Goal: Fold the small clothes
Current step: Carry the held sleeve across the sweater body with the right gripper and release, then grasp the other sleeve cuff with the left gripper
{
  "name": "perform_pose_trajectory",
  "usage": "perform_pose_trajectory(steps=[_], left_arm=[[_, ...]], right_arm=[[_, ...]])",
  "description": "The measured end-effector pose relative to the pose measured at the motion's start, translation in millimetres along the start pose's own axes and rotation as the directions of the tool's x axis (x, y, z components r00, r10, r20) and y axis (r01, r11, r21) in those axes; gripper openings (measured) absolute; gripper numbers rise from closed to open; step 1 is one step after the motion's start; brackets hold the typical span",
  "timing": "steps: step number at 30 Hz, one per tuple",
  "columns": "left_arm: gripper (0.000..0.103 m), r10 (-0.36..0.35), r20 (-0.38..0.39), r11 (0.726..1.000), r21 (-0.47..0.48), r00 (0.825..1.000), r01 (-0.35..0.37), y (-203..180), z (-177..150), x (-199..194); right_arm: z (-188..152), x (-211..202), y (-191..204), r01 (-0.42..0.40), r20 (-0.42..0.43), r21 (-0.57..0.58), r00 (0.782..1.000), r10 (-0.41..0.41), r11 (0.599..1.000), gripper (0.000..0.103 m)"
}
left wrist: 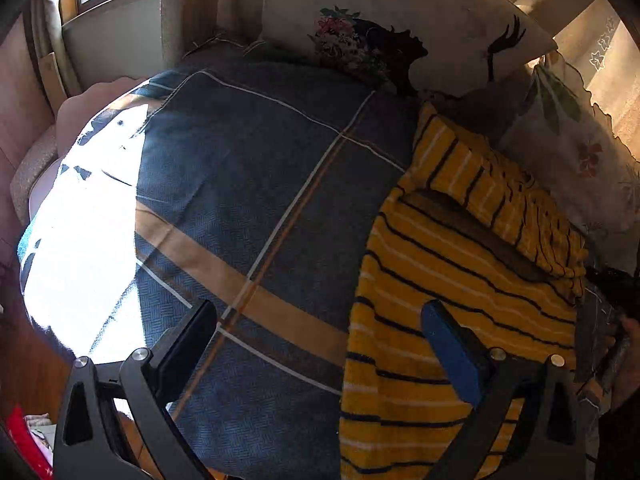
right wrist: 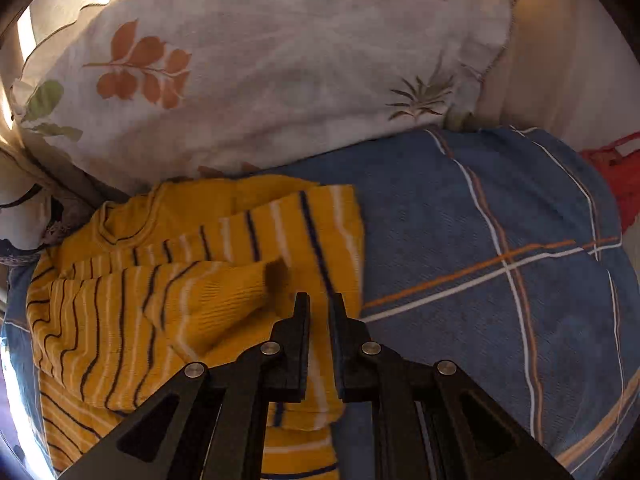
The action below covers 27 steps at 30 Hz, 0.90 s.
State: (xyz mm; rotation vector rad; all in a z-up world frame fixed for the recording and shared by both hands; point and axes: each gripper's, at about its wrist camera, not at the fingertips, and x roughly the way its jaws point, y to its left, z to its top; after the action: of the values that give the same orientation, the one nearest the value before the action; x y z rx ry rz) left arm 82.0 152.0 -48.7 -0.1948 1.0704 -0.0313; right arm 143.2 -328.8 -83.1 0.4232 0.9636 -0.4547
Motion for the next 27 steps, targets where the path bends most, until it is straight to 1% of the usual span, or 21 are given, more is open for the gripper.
perform_pose_trajectory(steps=[2, 3, 4, 5, 6, 7, 8, 10, 12, 13, 14, 15, 16, 18, 19, 21, 23, 24, 25, 27], left_arm=[[0.102, -0.01, 0.008, 1.0, 0.023, 1.0, 0.01, -12, -3, 0], [0.102, -0.013, 0.012, 0.999, 0.034, 1.0, 0.013, -17, -4, 1], [0.102, -0.012, 0.015, 0.999, 0.045, 1.0, 0.012, -22, -5, 4], [0.102, -0.017, 0.012, 0.998, 0.055, 1.0, 0.016, -27, -5, 7], [0.102, -0.022, 0.006, 0.998, 0.064, 1.0, 0.022, -28, -5, 12], [0.102, -0.02, -0.004, 0.997, 0.071, 1.0, 0.02, -28, -3, 18], [0.102, -0.016, -0.015, 0.997, 0.076, 1.0, 0.017, -30, -4, 22], [0.102, -0.018, -0.042, 0.996, 0.081, 0.999, 0.021, -31, -4, 31], [0.102, -0.018, -0.063, 0.996, 0.083, 0.998, 0.023, -30, -5, 36], [0.102, -0.02, -0.068, 0.996, 0.083, 0.997, 0.026, -27, -5, 37], [0.102, -0.022, -0.073, 0.996, 0.081, 0.997, 0.028, -23, -5, 37], [0.102, -0.022, -0.078, 0.996, 0.08, 0.997, 0.028, -20, -5, 39], [0.102, -0.023, -0.083, 0.996, 0.081, 0.996, 0.029, -17, -5, 40], [0.102, -0.031, -0.102, 0.995, 0.086, 0.994, 0.04, -9, -3, 47], [0.102, -0.04, -0.116, 0.995, 0.088, 0.992, 0.051, -5, -2, 49], [0.102, -0.073, -0.149, 0.993, 0.084, 0.986, 0.086, 2, 0, 57], [0.096, -0.119, -0.188, 0.988, 0.078, 0.975, 0.135, 8, 4, 65], [0.091, -0.144, -0.213, 0.984, 0.076, 0.966, 0.164, 9, 4, 69], [0.088, -0.164, -0.238, 0.98, 0.076, 0.957, 0.186, 11, 5, 74], [0.088, -0.187, -0.246, 0.971, 0.099, 0.951, 0.216, 10, 8, 75]], right_arm=[[-2, -7, -12, -0.042, 0.004, 0.04, 0.999, 0.041, 0.998, 0.017], [-1, -11, -15, -0.073, 0.01, 0.043, 0.997, 0.073, 0.996, 0.022], [1, -15, -14, -0.111, 0.019, 0.033, 0.994, 0.11, 0.993, 0.033], [0, -21, -14, -0.14, 0.028, 0.023, 0.99, 0.139, 0.99, 0.039], [2, -25, -10, -0.175, 0.039, 0.01, 0.984, 0.175, 0.984, 0.051], [3, -26, -4, -0.193, 0.045, 0.002, 0.98, 0.193, 0.981, 0.057], [4, -26, 2, -0.201, 0.051, -0.011, 0.978, 0.201, 0.98, 0.057], [6, -17, 16, -0.168, 0.036, -0.047, 0.985, 0.169, 0.985, 0.057], [6, 3, 29, -0.145, -0.018, -0.087, 0.989, 0.144, 0.986, 0.056], [5, 14, 34, -0.114, -0.049, -0.113, 0.993, 0.109, 0.987, 0.051], [3, 26, 38, -0.033, -0.061, -0.147, 0.998, 0.024, 0.989, 0.05], [2, 31, 38, 0.045, -0.051, -0.161, 0.997, -0.054, 0.986, 0.05], [0, 31, 35, 0.093, -0.029, -0.146, 0.995, -0.098, 0.985, 0.05], [-7, 17, 32, 0.086, -0.005, -0.088, 0.996, -0.086, 0.992, 0.05], [-12, 7, 32, 0.073, 0.007, -0.077, 0.997, -0.073, 0.994, 0.05], [-28, -15, 33, 0.007, 0.019, -0.062, 1.0, -0.006, 0.998, 0.05], [-52, -31, 29, -0.029, -0.003, -0.031, 1.0, 0.029, 0.999, 0.05], [-61, -36, 26, -0.028, -0.016, -0.015, 0.999, 0.028, 0.999, 0.05], [-75, -41, 22, -0.018, -0.035, 0.005, 0.999, 0.018, 1.0, 0.05], [-99, -46, 19, 0.009, -0.078, 0.032, 0.997, -0.007, 0.999, 0.05]])
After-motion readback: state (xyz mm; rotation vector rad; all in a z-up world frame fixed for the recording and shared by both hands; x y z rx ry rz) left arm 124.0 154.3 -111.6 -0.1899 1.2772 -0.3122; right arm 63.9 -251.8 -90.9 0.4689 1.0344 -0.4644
